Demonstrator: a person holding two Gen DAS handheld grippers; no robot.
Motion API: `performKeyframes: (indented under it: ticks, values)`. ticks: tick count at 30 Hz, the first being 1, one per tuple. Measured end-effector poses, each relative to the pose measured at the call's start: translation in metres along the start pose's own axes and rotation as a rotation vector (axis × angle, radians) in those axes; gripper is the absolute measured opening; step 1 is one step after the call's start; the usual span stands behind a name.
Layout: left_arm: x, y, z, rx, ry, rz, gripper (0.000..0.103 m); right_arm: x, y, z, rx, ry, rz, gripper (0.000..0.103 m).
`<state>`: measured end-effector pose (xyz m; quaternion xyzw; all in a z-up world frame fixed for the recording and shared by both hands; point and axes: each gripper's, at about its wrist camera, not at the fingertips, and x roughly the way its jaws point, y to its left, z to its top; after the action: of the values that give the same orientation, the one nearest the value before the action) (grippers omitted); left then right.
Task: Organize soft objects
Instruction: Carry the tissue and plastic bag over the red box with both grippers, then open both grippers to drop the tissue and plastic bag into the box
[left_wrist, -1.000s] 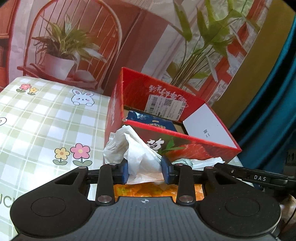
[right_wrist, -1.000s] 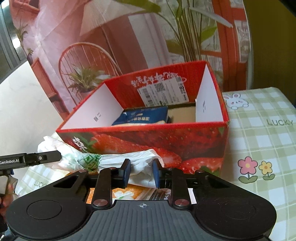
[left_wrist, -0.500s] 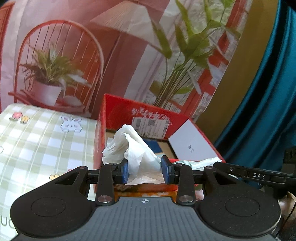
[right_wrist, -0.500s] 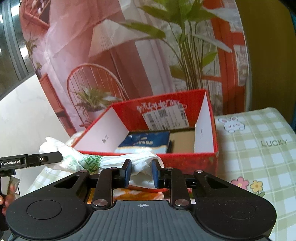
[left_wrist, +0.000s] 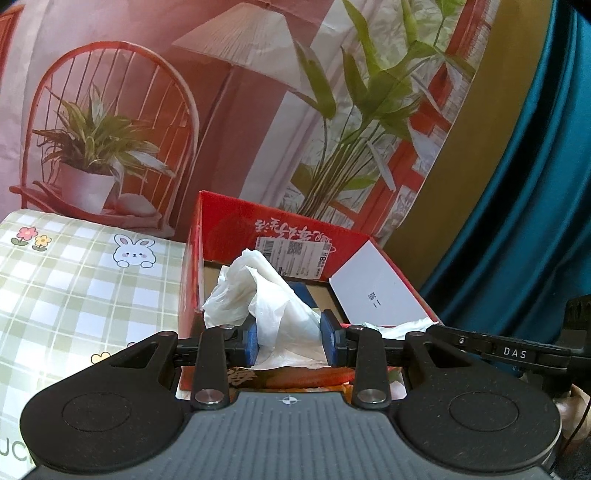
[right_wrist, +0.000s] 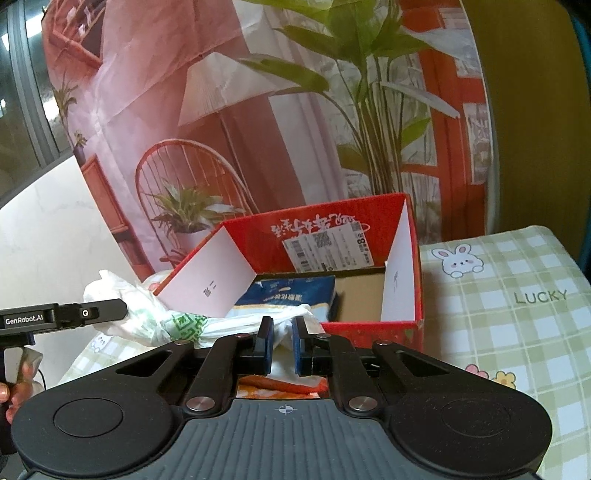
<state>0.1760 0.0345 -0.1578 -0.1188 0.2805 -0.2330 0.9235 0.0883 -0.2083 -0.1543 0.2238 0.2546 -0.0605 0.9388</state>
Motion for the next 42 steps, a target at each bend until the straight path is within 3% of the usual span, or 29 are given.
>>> performKeyframes:
  ticks: [10, 18, 23, 29, 38, 41, 42]
  values:
    - [-0.006, -0.003, 0.005, 0.016, -0.035, -0.012, 0.034, -0.004, 0.003, 0.002, -0.010, -0.027, 0.008, 0.009]
    - [0.010, -0.012, 0.032, 0.057, -0.045, -0.023, 0.034, -0.008, 0.005, 0.027, -0.049, -0.074, 0.000, 0.009]
    - [0.051, -0.012, 0.044, 0.058, 0.033, -0.019, 0.034, 0.011, -0.003, 0.052, -0.095, -0.086, -0.042, 0.008]
    - [0.095, -0.006, 0.045, 0.083, 0.152, 0.018, 0.034, 0.050, -0.012, 0.056, -0.141, -0.012, -0.095, 0.008]
    - [0.110, 0.006, 0.042, 0.065, 0.221, 0.025, 0.034, 0.082, -0.016, 0.049, -0.161, 0.087, -0.121, 0.008]
    - [0.109, 0.004, 0.041, 0.075, 0.221, 0.033, 0.046, 0.088, -0.016, 0.047, -0.159, 0.108, -0.125, 0.008]
    - [0.107, 0.003, 0.042, 0.080, 0.215, 0.036, 0.056, 0.089, -0.016, 0.046, -0.161, 0.114, -0.130, 0.008]
